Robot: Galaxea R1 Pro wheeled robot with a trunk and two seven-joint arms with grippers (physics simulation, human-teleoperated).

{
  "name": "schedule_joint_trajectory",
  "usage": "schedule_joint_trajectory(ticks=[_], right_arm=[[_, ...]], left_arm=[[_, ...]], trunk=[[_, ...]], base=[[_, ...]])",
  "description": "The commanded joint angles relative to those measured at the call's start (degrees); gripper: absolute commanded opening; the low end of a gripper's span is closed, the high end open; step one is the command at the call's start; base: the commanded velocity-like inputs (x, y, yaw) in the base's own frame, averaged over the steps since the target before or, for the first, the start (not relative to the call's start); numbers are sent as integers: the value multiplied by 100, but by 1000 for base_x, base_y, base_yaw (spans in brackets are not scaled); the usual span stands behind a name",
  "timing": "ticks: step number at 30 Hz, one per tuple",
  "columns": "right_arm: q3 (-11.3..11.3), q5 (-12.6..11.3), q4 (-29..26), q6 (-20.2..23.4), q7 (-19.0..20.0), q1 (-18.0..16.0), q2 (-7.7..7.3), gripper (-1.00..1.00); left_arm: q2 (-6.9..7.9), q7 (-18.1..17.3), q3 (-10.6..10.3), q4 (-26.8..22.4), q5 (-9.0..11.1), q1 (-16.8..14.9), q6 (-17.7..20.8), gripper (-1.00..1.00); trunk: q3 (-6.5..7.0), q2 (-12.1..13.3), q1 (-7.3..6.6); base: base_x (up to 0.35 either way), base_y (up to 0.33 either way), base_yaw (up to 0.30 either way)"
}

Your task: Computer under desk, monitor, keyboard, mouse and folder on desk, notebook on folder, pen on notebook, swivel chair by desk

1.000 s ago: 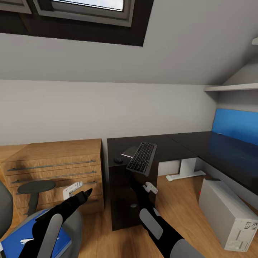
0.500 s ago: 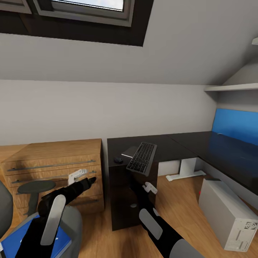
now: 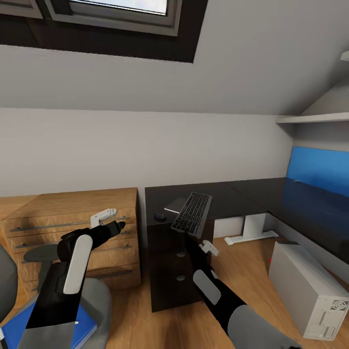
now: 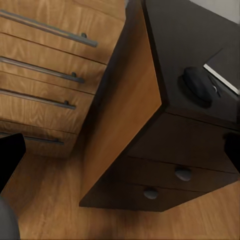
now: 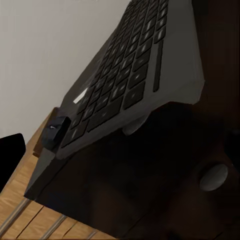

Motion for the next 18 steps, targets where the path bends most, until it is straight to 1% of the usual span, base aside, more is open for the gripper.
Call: schedule_joint_trajectory(ticks=[1, 5, 18], right_arm=[[30, -42, 79, -38, -37, -63, -5, 100], [-22, -44, 360, -36, -34, -280, -2, 100], [-22, -48, 387, -36, -16, -313, 4, 100]], left_arm=[[-5, 50, 10, -5, 59, -6, 18, 100], [0, 53, 22, -4, 56, -11, 20, 100], [-6, 53, 26, -4, 45, -16, 20, 100]], trunk=[[-7, -3, -1], [-7, -3, -1], [-7, -3, -1]], base=[[0, 0, 0], [0, 0, 0], [0, 0, 0]])
